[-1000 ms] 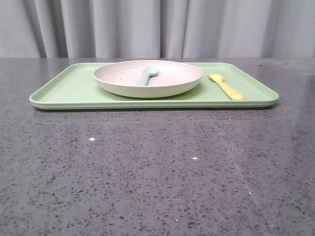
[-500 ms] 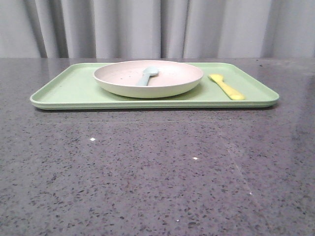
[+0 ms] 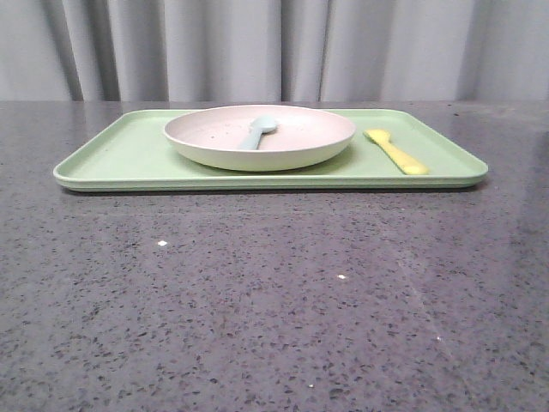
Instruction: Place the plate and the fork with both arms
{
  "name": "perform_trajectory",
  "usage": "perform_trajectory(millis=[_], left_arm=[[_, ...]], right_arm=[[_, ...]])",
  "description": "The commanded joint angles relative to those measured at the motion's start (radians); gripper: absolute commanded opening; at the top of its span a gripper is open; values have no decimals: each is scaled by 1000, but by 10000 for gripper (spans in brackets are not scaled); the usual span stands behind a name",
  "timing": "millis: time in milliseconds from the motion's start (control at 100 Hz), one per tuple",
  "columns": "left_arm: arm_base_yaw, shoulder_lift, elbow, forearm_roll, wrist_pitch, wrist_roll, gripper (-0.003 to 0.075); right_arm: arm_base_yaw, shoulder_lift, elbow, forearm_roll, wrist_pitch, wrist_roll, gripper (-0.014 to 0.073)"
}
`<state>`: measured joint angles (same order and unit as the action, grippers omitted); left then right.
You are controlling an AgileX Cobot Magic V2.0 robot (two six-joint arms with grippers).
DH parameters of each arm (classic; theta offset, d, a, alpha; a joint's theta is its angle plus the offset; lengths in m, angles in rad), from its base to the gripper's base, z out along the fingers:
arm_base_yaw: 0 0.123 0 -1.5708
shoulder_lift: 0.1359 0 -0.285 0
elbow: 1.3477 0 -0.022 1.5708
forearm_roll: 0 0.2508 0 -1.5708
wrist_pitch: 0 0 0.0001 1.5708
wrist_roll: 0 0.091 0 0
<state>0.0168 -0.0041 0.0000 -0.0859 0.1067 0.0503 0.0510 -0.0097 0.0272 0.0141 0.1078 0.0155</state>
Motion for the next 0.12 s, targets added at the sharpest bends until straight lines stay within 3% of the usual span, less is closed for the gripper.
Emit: perform_trajectory(millis=[0,110], left_arm=[[-1,-30,13,-9,-77,-8,-20],[-1,-30,13,-9,-77,-8,-20]], right_arm=[[-4,-25,-6,-14,-70,-6,-68],[-4,-25,-6,-14,-70,-6,-68]])
